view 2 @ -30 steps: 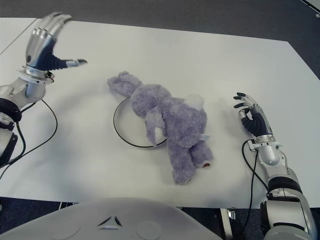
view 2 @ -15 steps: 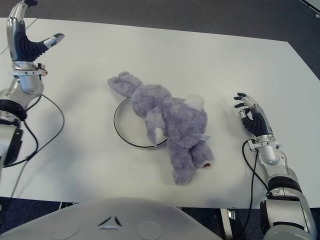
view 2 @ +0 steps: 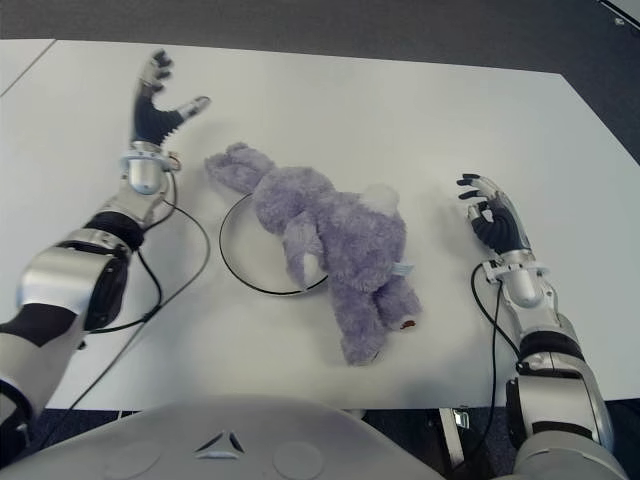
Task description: Put the doll into the plate.
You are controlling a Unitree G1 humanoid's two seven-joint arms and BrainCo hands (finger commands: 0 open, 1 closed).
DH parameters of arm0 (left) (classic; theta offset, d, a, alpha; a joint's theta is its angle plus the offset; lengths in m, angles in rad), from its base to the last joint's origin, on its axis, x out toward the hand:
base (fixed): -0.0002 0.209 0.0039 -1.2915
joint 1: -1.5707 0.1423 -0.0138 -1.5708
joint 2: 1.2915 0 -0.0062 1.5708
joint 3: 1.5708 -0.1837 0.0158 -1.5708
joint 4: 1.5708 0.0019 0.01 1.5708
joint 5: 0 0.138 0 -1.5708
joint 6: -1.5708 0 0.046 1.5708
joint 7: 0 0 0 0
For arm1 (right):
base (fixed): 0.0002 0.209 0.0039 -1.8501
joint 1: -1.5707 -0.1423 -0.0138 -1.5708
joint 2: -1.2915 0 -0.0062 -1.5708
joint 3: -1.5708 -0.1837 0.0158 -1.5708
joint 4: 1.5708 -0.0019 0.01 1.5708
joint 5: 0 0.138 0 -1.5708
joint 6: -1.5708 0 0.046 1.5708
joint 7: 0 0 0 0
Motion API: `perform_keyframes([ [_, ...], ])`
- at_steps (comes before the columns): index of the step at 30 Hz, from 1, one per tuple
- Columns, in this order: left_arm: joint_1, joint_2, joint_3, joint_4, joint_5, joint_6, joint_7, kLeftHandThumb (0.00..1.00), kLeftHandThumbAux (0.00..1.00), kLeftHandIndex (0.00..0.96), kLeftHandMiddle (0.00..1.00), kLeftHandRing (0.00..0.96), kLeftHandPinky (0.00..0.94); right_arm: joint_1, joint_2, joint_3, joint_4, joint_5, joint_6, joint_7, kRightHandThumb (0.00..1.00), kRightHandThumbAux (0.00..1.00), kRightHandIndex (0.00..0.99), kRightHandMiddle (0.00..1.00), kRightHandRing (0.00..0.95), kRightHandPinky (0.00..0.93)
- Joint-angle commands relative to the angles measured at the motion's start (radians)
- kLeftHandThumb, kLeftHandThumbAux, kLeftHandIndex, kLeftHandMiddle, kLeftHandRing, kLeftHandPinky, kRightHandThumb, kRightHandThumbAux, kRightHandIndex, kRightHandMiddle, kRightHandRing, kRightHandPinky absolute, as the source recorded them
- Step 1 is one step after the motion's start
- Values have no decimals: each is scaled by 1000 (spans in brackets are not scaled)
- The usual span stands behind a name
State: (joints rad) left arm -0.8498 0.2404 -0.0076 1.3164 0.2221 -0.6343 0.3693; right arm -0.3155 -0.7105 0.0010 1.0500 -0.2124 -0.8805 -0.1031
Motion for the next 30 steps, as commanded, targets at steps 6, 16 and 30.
perform_keyframes([
  [6,20,-155,122,48,-134,312,-202,0,677,65,113,117,117,-81,352,30,188,30,229,102,1000,750,162,136,225,397],
  [16,36,-187,220,47,-205,361,-227,0,689,50,80,84,78,-156,428,-75,221,133,366,153,417,936,92,82,97,128],
  [30,145,-223,374,42,-305,288,-234,0,630,41,91,89,93,-180,437,-164,250,208,385,230,162,862,74,62,66,123],
])
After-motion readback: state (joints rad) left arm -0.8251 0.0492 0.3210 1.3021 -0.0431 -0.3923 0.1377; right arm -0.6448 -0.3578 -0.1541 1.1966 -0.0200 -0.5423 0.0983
